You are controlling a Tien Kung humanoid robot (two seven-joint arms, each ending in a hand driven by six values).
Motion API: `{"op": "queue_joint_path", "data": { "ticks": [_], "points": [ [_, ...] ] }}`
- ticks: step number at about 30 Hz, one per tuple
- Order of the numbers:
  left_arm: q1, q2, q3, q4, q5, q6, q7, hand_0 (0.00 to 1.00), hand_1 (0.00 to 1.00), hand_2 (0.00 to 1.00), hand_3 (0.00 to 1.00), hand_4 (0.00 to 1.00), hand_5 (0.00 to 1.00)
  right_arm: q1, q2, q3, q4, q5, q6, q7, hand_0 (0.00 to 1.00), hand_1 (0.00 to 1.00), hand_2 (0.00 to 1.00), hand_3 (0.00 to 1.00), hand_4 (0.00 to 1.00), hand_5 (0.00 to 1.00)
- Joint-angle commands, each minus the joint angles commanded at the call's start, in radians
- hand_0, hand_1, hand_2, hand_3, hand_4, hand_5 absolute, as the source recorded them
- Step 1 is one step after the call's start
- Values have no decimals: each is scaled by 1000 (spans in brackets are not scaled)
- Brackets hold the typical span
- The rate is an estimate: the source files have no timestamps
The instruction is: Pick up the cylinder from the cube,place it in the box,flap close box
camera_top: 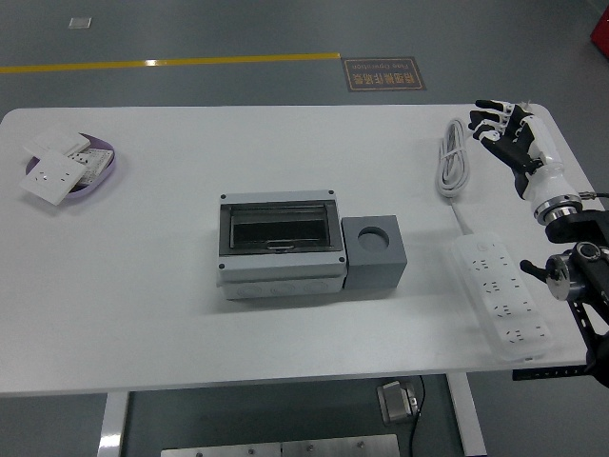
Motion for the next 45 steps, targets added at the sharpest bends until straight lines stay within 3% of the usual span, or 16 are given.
{"op": "queue_joint_path", "data": {
  "ticks": [24,45],
  "points": [
    [-2,8,0,-4,-5,0,0,567,610,573,598,704,180,18,15,-2,-16,23,6,16,725,671,672,666,669,245],
    [-13,28,-56,-6,59,0,2,567,611,574,599,705,182,-9,-16,42,6,-6,-15,16,722,670,672,665,670,241]
  ]
}}
